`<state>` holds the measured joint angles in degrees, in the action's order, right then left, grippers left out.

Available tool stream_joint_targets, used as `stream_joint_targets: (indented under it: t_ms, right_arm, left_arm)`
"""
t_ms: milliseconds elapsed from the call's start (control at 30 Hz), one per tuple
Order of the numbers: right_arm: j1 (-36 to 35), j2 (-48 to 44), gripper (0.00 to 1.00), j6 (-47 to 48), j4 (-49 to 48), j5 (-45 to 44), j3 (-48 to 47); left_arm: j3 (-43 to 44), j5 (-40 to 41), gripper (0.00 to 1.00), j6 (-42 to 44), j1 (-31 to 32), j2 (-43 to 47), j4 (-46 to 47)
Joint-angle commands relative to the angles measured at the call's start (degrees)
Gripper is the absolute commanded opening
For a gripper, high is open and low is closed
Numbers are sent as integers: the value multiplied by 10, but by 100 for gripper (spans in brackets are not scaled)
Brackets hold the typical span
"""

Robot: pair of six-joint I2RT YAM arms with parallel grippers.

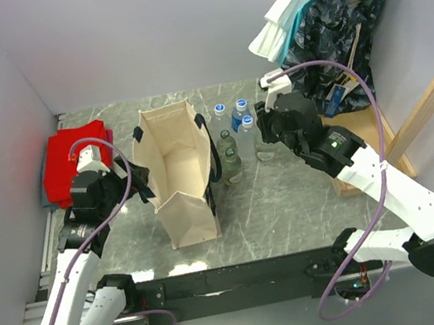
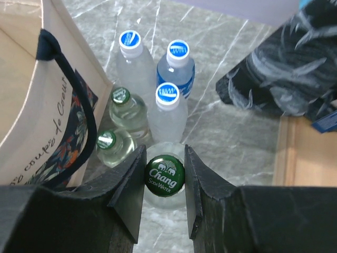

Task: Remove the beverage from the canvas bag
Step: Place the drink at the center of the board.

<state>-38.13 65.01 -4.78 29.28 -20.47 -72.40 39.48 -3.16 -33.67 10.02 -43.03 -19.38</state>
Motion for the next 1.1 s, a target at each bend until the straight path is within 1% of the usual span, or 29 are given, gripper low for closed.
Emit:
stream_joint_targets:
  t_ms: [0,267,600,933,1000,1067]
  right_arm:
    - [4,-46,0,-28,-126,5,8]
    - [4,-51,0,-22,-153,3,46]
    - [4,-50,0,-17,-235,3,136]
    - [4,-35,0,-15,-292,1,191]
    - [4,-31,0,-13,-323,3,208]
    - [4,-29,0,-16,-332,0,221]
  left_arm:
    - [10,-6,96,6,3,0,16]
    - [11,-7,97,7,3,0,17]
    - [11,-6,96,8,3,-3,15]
    - [12,-6,96,8,3,-3,15]
    - [12,-5,96,7,3,-3,15]
    - [12,-3,96,8,3,-1,14]
